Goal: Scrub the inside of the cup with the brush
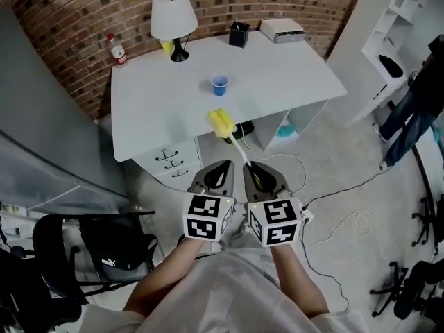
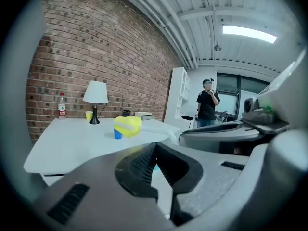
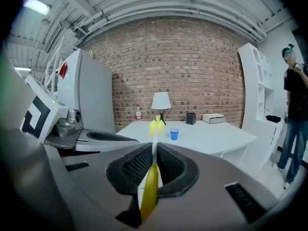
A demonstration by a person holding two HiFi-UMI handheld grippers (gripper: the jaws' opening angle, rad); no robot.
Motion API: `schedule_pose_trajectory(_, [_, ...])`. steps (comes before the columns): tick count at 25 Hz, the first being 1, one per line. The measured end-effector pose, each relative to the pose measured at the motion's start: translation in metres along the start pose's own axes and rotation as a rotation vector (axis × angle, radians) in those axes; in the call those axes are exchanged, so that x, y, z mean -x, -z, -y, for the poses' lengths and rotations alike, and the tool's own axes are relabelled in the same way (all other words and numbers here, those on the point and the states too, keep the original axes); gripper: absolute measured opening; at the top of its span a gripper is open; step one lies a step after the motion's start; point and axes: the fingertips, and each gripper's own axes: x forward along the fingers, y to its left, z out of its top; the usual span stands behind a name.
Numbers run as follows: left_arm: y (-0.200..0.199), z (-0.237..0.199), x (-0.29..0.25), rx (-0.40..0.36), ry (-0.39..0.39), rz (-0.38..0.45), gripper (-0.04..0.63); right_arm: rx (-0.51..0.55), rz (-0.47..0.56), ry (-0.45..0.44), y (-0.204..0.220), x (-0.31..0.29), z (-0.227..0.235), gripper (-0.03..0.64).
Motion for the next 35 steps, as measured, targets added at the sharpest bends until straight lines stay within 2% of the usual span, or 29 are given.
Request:
schedule_pose_trajectory(9, [-0.005,-0.015,-0.035,0.005,-0.023,-0.006,0.006,0.005,-0.003,-0.031,-0.003,-0.031,0.023,0.026])
schedule_pose_trajectory(20, [-0.029,-0.048,-0.113,0.019,-0.105,-0.031,0.006,-0.008,-0.001,-0.111,-0.023,-0.102,0.081,0.026])
schedule_pose_trajectory(35, [-0.042,-0.067,-0.207,0.036,-0.187,-0.053,0.008,-0.032,-0.020,-0.214,-0.036,-0.169,0.153,0.026])
